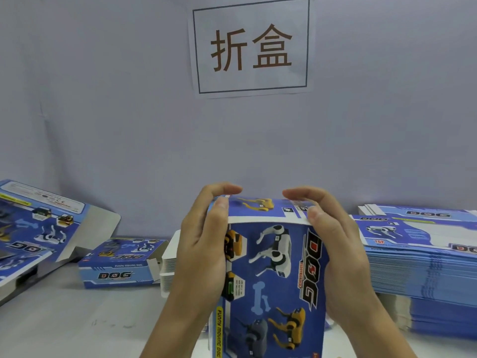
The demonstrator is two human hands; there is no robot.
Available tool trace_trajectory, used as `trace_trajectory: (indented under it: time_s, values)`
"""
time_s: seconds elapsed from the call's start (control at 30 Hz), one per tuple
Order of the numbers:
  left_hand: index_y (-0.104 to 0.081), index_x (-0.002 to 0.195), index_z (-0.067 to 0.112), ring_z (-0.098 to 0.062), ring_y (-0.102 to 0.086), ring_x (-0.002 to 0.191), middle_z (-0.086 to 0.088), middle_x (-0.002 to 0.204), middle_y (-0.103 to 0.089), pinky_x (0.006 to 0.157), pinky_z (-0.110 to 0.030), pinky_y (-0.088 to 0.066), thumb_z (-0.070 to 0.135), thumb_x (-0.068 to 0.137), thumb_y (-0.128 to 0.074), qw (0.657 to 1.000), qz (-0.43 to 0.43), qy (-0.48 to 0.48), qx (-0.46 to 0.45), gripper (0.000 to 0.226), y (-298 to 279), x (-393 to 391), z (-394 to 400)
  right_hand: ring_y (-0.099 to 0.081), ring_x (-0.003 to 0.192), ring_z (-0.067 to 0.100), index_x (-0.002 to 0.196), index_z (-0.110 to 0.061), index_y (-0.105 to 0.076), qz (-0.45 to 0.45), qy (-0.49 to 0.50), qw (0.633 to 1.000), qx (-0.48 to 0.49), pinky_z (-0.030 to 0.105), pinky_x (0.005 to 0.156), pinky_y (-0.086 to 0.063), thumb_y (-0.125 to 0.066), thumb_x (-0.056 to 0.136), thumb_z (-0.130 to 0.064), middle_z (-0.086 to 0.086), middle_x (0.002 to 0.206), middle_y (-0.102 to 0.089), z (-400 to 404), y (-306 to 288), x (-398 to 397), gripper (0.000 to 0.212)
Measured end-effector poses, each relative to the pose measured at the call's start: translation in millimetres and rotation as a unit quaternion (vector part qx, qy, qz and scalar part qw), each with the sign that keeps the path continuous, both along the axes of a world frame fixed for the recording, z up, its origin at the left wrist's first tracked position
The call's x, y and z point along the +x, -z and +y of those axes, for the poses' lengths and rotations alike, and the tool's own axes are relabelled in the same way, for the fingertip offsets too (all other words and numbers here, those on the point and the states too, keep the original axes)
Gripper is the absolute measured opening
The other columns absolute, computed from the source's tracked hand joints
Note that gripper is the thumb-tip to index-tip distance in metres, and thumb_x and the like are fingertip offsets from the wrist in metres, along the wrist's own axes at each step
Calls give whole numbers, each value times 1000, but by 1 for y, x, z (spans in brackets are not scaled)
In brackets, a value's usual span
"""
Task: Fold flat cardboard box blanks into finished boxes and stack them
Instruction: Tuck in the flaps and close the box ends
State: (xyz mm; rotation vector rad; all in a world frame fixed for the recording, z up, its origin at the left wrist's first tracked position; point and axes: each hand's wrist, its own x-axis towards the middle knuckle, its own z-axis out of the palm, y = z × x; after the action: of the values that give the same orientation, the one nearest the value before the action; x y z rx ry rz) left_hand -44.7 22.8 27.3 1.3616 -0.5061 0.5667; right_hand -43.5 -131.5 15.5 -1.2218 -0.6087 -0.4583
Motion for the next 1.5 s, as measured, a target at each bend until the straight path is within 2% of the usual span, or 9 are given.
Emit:
trace_trajectory:
  time_s: [0.33,0.5,0.67,0.8,0.87,1.03,1.17,1.27,1.5]
  values:
    - [-63,92,38,-29,-73,98,-9,109,-69,62,-41,-62,59,77,-70,997,50,52,36,27,5,0,5,-76,76,20,86,-28,-65,21,-43,999,-16,27,57,-59,-74,72,-52,2,95,-76,-9,-5,1,29]
    - [-61,103,41,-43,-67,83,-12,94,-68,66,-62,-56,51,84,-53,998,-7,26,65,23,4,-2,9,-75,80,25,95,-29,-65,-19,-21,1000,-9,32,57,-60,-64,74,-44,-7,96,-74,-6,0,1,26]
    - [-61,108,35,-3,-54,59,19,91,-68,48,-21,-49,53,90,-49,989,-95,-25,106,28,4,-1,10,-69,82,46,105,-31,-66,-63,81,994,-38,54,61,-60,-67,84,-51,11,97,-70,-3,-2,-2,29]
    - [-65,93,40,-5,-69,90,22,121,-61,60,-44,-61,60,84,-51,994,-67,-53,63,26,7,2,4,-74,79,7,98,-12,-64,-88,112,989,-25,21,57,-58,-60,87,-39,-15,94,-73,4,-3,-1,30]
    - [-66,92,33,-12,-70,84,16,119,-64,55,-36,-60,60,90,-52,997,-51,-53,33,31,6,2,1,-73,73,9,97,-15,-63,-64,93,993,-25,21,55,-57,-58,88,-40,-11,87,-74,5,0,1,28]
    - [-60,100,31,-61,-55,89,-33,93,-54,70,-75,-46,68,83,-57,999,32,-4,10,41,9,2,2,-73,72,24,97,-26,-62,18,-15,1000,-7,31,56,-58,-45,92,-47,9,83,-71,3,3,0,27]
    - [-58,99,31,-47,-63,86,-22,89,-62,65,-56,-57,60,91,-56,999,11,-26,15,30,7,5,4,-74,72,26,99,-28,-61,41,0,999,-10,30,53,-57,-53,92,-49,10,84,-73,4,-1,-3,24]
    - [-59,99,34,-8,-59,62,4,77,-64,53,-18,-49,59,91,-52,997,-39,-54,31,27,6,8,7,-76,71,24,97,-31,-62,33,41,999,-8,27,50,-56,-61,91,-49,8,87,-76,4,-5,-3,19]
    - [-61,99,33,-26,-66,69,-11,79,-63,56,-30,-55,49,86,-49,1000,-10,-12,16,24,6,6,2,-75,72,27,91,-27,-64,78,31,996,-9,31,51,-58,-65,84,-46,9,87,-75,-1,-6,0,20]
